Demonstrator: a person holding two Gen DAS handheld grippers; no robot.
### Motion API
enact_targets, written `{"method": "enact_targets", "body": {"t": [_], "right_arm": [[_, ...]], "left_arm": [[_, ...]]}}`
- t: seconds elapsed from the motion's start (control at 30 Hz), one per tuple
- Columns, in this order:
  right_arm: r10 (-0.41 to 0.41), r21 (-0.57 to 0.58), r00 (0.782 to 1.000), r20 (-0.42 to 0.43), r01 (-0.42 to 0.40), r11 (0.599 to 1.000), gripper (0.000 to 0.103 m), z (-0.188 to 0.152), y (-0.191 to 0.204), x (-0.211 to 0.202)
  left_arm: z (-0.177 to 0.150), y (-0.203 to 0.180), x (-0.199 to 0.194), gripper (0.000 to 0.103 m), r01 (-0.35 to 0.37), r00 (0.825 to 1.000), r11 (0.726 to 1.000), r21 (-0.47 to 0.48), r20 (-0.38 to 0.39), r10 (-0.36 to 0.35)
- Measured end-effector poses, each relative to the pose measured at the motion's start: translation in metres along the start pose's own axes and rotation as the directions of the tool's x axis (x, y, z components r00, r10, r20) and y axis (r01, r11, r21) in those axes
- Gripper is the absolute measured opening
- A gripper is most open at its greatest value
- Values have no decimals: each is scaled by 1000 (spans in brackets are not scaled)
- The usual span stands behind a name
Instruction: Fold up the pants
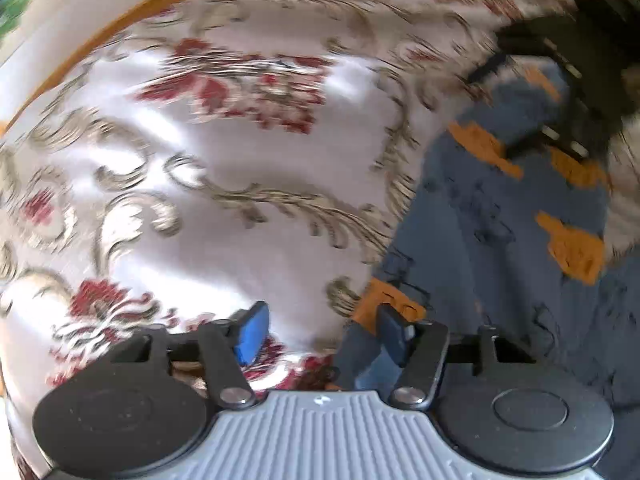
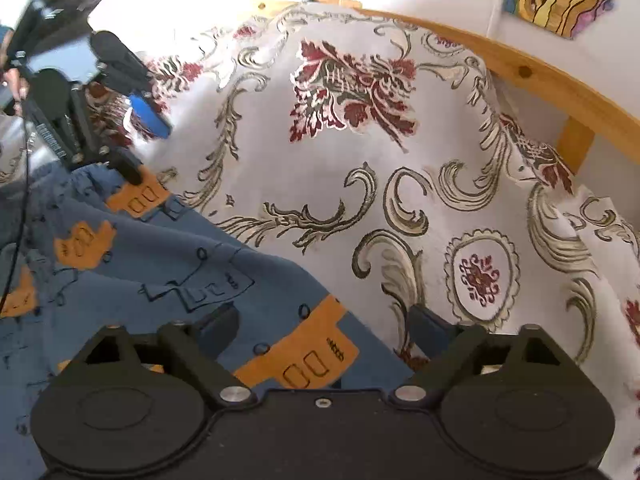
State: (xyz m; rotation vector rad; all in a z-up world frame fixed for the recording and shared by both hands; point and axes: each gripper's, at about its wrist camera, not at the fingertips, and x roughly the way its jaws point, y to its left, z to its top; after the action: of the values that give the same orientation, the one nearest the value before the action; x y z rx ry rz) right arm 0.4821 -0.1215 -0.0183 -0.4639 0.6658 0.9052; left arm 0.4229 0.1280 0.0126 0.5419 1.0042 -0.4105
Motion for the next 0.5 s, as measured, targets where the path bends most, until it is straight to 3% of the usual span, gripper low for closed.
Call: {"method": "enact_targets", "body": {"t": [0.07,0.2,0.27,0.37,0.47,0.5], "right_arm": [[11,16,1000,-12,-10,1000,79,3,-3,5],[36,1,999,-28,-36,999,61,11,-4,13],[38,-34,998,-51,-39,999,55,16,-1,21],[49,-67,992,-118,-57,996,51,21,1,35],[12,-120,987,-162,-31,992,43,18,7,46],[-5,-119,988,-157,-14,993,34,17,9,47]], "left_arm": [[4,-7,5,47,29,999,999,37,-46,-28],[4,-17,11,34,48,992,995,89,-117,-38],[6,-14,11,14,36,992,997,65,-123,-28],[5,-15,10,5,-8,992,999,33,-129,12],[3,-27,7,1,-100,988,994,47,-110,105],[2,-29,4,1,-137,985,990,35,-97,140]]}}
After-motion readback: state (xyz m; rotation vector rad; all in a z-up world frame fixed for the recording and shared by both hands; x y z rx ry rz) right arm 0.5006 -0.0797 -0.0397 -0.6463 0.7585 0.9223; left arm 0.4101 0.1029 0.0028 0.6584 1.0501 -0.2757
